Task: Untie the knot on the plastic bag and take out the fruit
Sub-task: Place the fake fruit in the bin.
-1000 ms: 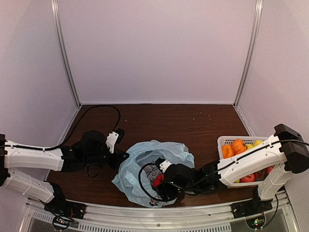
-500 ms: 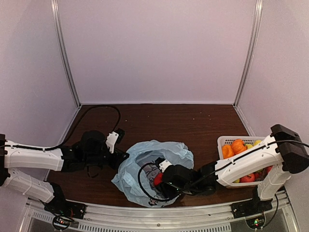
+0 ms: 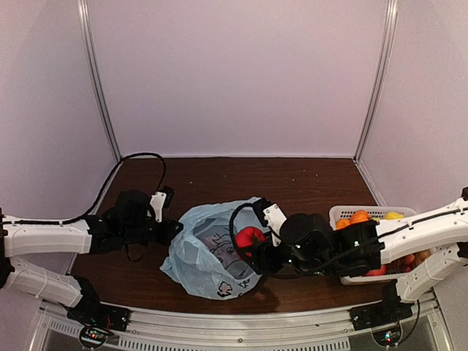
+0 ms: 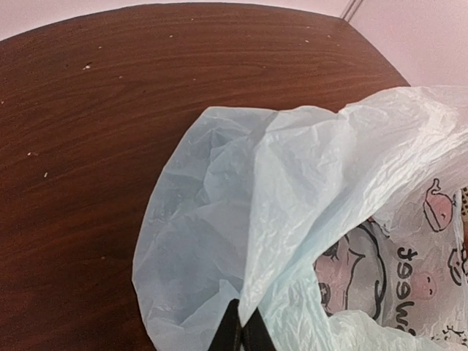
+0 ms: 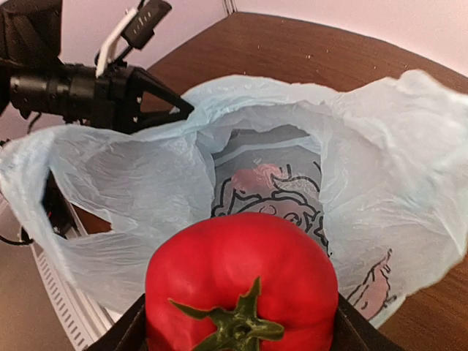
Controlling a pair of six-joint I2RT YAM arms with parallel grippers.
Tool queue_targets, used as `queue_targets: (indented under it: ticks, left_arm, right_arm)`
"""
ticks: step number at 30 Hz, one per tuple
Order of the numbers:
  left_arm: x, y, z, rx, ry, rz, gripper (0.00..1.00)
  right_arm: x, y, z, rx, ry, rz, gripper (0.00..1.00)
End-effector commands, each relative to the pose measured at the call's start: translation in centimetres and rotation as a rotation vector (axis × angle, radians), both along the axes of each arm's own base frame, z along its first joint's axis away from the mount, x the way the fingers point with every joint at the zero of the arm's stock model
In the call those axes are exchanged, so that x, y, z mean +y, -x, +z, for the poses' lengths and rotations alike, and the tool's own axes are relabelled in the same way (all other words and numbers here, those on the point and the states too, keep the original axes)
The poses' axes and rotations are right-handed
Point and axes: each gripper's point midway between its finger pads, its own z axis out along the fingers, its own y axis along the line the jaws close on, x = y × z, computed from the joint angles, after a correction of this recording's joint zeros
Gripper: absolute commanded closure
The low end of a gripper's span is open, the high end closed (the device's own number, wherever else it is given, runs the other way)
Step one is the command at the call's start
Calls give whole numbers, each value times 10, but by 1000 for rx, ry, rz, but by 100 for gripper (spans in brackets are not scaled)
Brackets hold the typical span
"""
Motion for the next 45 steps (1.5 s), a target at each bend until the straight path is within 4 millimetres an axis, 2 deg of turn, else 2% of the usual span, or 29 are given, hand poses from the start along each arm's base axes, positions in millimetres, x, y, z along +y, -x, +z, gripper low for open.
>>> queue_targets:
  ticks: [1,4,7,10,15,16,19,21,24,26,29,31,33,36,38,41,45]
  left_arm:
    - [16,-24,14,35,48,127,100]
    - [37,-41,14,69,33,226,100]
    - [51,-52,22,62,45,292,100]
    - [57,-55,26,56,56,309,100]
    - [65,-50,14,92,25,326,100]
    - [66,-49,12,96,21,326,100]
    - [69,-46,12,96,26,333,100]
    - [70,-45,11,96,28,339,97]
    - [72,-44,12,98,26,349,95]
    - [73,-43,12,101,24,351,94]
    - [75,-41,13,100,20,353,85]
    - [77,-40,15,97,18,357,75]
    - [79,-40,17,92,16,363,59]
    - [82,-38,23,79,18,372,31]
    - [84,-36,27,71,20,371,16]
    - [87,-34,28,71,6,373,8]
    - [90,-30,30,75,-10,372,3]
  right_arm:
    - [-19,-12,52,-73,-52,-70,48]
    - [-45,-25,73,-93,-51,-153,48]
    - [-86,-45,74,-99,3,-291,49]
    - [-138,-61,62,-69,62,-441,50]
    - [-228,-72,34,20,120,-705,50]
    - [-243,-72,30,31,121,-749,50]
    - [-272,-69,20,51,105,-825,47]
    - [-282,-71,10,73,106,-849,45]
    - [-287,-77,-5,106,131,-857,46]
    - [-288,-82,-9,114,146,-860,46]
    - [-289,-91,-13,114,171,-863,45]
    - [-290,-95,-15,118,186,-861,44]
    - [-291,-96,-17,123,198,-863,40]
    - [-295,-96,-21,132,216,-874,23]
    - [-297,-95,-23,135,218,-876,12]
    - [-297,-95,-22,136,205,-875,2]
    - [-296,-95,-16,132,190,-867,1]
